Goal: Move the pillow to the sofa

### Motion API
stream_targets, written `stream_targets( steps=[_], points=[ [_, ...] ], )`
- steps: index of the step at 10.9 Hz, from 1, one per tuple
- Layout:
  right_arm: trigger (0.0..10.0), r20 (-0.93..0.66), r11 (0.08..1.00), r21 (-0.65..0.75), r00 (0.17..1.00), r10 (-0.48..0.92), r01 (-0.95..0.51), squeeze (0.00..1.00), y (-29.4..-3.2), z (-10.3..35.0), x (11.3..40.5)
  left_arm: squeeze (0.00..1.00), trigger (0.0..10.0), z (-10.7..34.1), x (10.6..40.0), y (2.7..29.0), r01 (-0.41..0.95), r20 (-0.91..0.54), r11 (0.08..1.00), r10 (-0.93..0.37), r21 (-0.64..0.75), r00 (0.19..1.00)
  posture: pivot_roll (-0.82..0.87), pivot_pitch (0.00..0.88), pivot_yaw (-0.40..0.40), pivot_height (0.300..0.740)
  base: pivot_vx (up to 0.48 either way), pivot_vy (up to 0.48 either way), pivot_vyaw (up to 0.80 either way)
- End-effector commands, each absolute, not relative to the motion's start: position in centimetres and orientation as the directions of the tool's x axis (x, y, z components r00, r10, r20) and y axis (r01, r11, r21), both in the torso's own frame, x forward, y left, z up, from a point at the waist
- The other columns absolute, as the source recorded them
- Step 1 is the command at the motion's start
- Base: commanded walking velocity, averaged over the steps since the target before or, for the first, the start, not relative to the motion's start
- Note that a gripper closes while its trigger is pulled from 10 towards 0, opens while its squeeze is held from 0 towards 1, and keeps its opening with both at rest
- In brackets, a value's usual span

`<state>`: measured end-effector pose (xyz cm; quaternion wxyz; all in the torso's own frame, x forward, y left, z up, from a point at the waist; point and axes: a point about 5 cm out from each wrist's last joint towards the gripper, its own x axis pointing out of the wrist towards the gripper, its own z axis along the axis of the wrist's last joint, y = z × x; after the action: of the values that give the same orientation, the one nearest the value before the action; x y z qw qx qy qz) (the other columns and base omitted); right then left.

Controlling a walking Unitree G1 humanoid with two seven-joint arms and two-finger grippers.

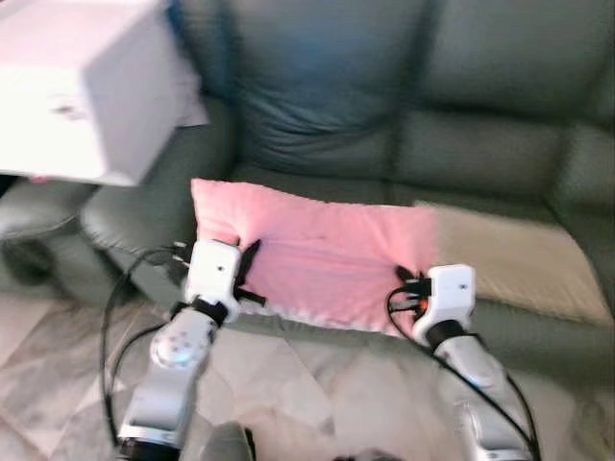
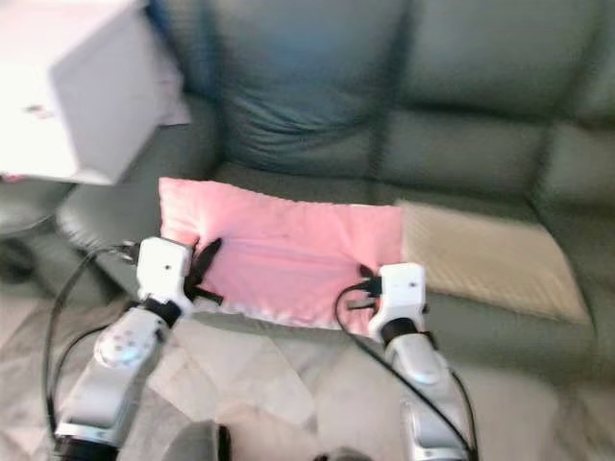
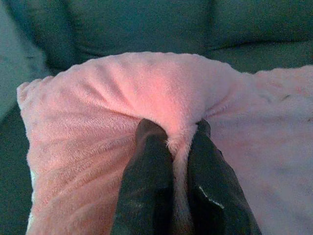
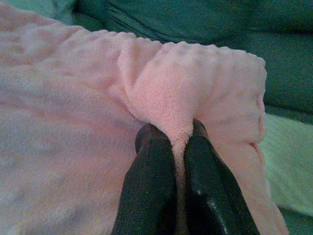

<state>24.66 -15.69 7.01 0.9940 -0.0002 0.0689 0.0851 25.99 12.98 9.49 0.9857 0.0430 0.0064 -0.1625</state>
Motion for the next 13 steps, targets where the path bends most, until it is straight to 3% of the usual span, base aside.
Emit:
stream_targets(
  steps=[1,5,9,13],
  points=[
    [10.0,-0.102,0.986,0.006,0.981,0.166,-0.167,0.00,-15.99,7.71,24.70,0.00,10.0,9.88,26.10,12.43,0.340,-0.006,0.937,-0.341,0.085,0.940,-0.03,0.079,-0.033,0.740,0.480,0.000,0.71],
    [10.0,-0.110,0.988,0.008,0.982,0.155,-0.155,0.00,-16.09,7.56,24.57,0.00,10.0,9.81,26.03,12.33,0.347,-0.006,0.934,-0.348,0.081,0.938,-0.03,0.082,-0.034,0.740,0.348,0.000,0.13],
    [10.0,-0.121,0.988,0.007,0.981,0.152,-0.152,0.00,-16.14,7.42,24.66,0.00,10.0,9.53,25.99,12.45,0.332,-0.024,0.940,-0.331,0.081,0.943,-0.02,0.084,-0.035,0.740,0.000,0.000,0.00],
    [10.0,-0.128,0.990,0.011,0.981,0.144,-0.144,0.00,-16.18,7.36,24.81,0.00,10.0,9.49,25.95,12.26,0.347,-0.027,0.934,-0.346,0.087,0.938,-0.02,0.082,-0.039,0.740,0.000,0.433,0.00]
  ],
)
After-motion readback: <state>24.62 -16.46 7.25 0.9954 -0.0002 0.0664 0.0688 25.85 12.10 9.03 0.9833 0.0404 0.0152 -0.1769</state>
